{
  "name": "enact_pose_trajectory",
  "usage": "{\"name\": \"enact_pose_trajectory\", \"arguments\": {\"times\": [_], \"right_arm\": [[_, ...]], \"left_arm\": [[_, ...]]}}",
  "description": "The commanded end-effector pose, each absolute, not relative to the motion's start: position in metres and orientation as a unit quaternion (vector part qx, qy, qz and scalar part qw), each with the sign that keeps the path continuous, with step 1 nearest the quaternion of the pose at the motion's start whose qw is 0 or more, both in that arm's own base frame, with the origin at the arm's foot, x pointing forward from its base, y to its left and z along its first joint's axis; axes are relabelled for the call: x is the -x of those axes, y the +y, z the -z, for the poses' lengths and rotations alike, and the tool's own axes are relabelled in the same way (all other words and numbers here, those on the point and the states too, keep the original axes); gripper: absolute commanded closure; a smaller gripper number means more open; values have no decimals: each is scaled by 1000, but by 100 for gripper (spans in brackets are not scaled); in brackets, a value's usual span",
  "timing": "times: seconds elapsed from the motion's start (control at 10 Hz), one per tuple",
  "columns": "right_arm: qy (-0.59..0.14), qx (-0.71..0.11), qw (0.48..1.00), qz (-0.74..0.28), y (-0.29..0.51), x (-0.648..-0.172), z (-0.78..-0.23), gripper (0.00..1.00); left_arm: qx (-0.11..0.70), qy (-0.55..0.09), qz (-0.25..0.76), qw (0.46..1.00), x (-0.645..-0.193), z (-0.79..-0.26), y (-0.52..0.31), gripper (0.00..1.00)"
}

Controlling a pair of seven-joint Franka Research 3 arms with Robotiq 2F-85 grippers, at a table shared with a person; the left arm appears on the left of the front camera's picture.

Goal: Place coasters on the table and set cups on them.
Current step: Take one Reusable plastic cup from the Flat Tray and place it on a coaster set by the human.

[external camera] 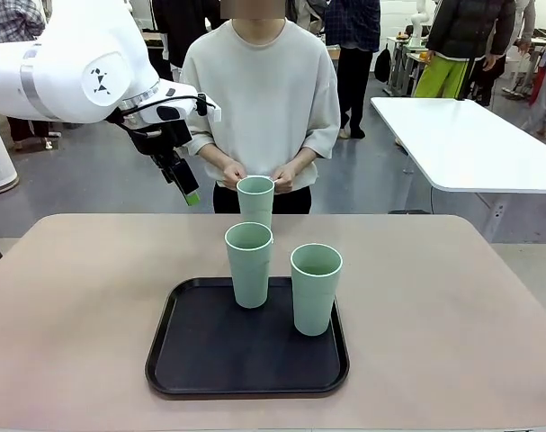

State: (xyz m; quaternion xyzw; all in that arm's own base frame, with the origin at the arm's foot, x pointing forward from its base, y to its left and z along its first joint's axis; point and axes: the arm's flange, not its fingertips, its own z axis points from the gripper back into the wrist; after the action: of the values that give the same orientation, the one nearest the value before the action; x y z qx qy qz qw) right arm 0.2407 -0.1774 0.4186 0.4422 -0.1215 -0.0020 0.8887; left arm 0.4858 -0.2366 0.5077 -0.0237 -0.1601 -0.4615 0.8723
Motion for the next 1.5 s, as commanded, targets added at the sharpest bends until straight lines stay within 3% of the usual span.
{"name": "enact_pose_trajectory", "arguments": {"times": [0.0,0.2,0.4,0.6,0.7,1.0,1.4], "right_arm": [[-128,-450,884,1,-178,-242,-418,0],[-128,-450,884,1,-178,-242,-418,0],[-128,-450,884,1,-178,-242,-418,0],[-128,-450,884,1,-178,-242,-418,0],[-128,-450,884,1,-178,-242,-418,0],[-128,-450,884,1,-178,-242,-418,0],[-128,-450,884,1,-178,-242,-418,0]], "left_arm": [[19,-160,469,868,-482,-509,-234,0],[23,-160,462,872,-486,-508,-237,0],[199,-127,339,911,-451,-511,-188,0],[288,-110,281,909,-431,-523,-138,0],[364,-108,248,891,-425,-530,-101,0],[492,-181,171,834,-412,-534,18,0],[571,-185,115,792,-408,-485,113,0]]}}
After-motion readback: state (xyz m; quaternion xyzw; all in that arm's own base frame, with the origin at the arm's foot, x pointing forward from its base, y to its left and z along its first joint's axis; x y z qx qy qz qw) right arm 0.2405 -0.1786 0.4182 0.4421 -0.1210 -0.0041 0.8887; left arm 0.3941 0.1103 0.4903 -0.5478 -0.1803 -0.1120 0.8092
